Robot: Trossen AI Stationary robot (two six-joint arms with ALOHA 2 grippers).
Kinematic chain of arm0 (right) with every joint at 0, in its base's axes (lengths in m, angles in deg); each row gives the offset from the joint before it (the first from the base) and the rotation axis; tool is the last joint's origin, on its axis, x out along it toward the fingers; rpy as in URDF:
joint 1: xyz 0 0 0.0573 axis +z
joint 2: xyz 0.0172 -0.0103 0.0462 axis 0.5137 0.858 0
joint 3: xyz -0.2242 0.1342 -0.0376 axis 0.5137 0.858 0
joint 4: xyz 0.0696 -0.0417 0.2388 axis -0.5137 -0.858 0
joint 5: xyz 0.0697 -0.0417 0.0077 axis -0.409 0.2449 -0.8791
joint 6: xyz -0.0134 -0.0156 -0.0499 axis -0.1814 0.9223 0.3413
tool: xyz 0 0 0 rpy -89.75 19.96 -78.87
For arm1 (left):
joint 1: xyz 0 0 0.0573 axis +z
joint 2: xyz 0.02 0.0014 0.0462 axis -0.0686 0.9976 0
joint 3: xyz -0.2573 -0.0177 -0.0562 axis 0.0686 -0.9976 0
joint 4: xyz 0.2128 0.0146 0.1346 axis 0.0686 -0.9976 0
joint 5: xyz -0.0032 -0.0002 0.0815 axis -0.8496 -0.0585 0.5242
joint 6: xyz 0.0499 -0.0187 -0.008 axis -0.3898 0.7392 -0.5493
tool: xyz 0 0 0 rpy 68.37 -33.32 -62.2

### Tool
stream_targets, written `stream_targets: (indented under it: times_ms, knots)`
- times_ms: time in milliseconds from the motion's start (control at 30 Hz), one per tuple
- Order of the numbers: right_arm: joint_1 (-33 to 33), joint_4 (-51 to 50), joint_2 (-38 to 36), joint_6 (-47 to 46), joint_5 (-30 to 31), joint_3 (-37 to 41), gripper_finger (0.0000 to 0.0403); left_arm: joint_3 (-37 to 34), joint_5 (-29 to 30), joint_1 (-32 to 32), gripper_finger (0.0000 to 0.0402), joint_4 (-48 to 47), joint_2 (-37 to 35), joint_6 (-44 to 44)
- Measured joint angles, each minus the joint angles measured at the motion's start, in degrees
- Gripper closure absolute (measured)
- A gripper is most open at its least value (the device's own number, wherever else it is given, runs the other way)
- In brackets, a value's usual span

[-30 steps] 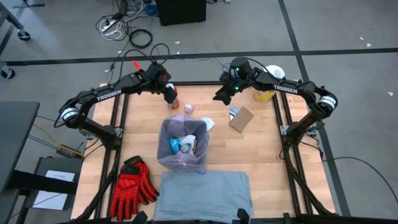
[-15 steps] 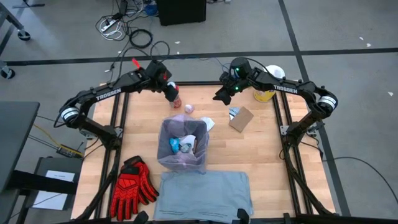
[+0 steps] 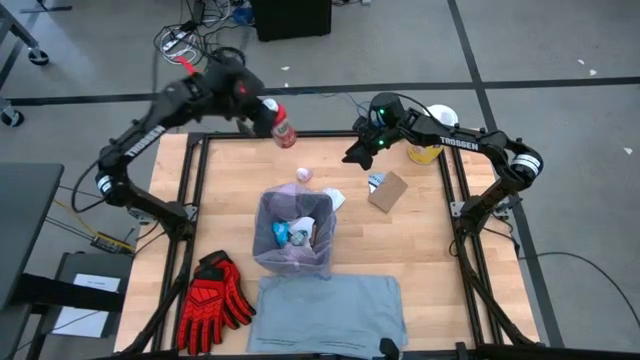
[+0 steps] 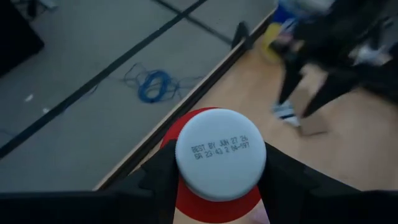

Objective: Place trash/remove bag and relplace
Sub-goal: Put the red bottle into the trash bin

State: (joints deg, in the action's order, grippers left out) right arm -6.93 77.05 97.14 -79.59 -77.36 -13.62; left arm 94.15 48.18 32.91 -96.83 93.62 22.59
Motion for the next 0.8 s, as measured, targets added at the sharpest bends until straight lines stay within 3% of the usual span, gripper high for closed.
stream_targets:
  times_ms: [167, 300, 467, 800]
  knots:
    - [0.4, -0.8, 0.0, 0.2, -0.9, 0.0, 0.0191, 11.5, -1.3, -2.7, 0.0216, -6.5, -0.1, 4.4]
    - [1.4, -1.5, 0.0, 1.2, -1.2, 0.0, 0.0191, 16.6, -1.5, -6.6, 0.0218, -9.1, -0.1, 8.0]
    - [3.2, -2.2, 0.0, 2.5, -1.2, 0.0, 0.0191, 18.1, -1.6, -13.8, 0.0218, -9.4, -0.1, 12.8]
    - [6.8, -3.0, 0.0, 1.7, 0.5, 0.0, 0.0191, 18.1, -4.5, -27.0, 0.0218, -11.2, 0.0, 13.8]
